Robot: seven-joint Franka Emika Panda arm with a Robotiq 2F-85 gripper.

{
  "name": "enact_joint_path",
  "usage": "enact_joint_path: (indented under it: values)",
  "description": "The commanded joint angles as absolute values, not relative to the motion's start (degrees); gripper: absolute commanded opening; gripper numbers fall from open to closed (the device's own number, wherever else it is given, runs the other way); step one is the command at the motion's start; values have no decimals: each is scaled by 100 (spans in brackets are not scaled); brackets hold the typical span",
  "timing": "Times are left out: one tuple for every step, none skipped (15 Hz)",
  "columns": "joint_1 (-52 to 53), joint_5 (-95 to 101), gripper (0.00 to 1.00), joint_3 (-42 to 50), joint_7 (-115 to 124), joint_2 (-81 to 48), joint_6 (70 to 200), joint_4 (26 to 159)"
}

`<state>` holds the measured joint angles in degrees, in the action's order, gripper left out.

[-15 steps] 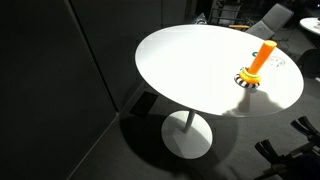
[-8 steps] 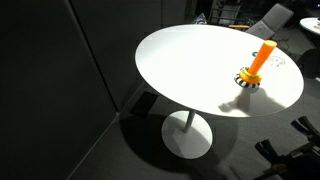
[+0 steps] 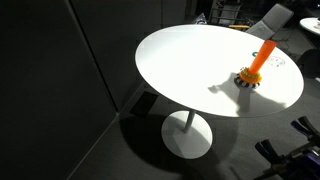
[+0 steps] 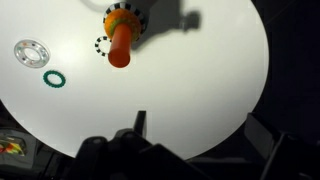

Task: Pick up the clear ring and put it on the rings stacking stand

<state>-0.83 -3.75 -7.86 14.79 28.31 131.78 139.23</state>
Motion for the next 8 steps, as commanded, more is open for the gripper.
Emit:
enact_joint_path:
  values:
    - [-310, 133, 100, -940, 1973, 2293, 13154, 13418]
    - [-351, 265, 100, -953, 2092, 2158, 13120, 13317]
    - [-385, 392, 100, -958, 2208, 2030, 13077, 13213]
    - [-416, 505, 100, -956, 2318, 1906, 13073, 13126]
    - [-452, 624, 100, -947, 2434, 1779, 13058, 13029]
    - [-480, 727, 100, -929, 2534, 1659, 13050, 12944]
    - [-502, 816, 100, -901, 2630, 1537, 13018, 12843]
    - [-518, 879, 100, -870, 2708, 1421, 12968, 12736]
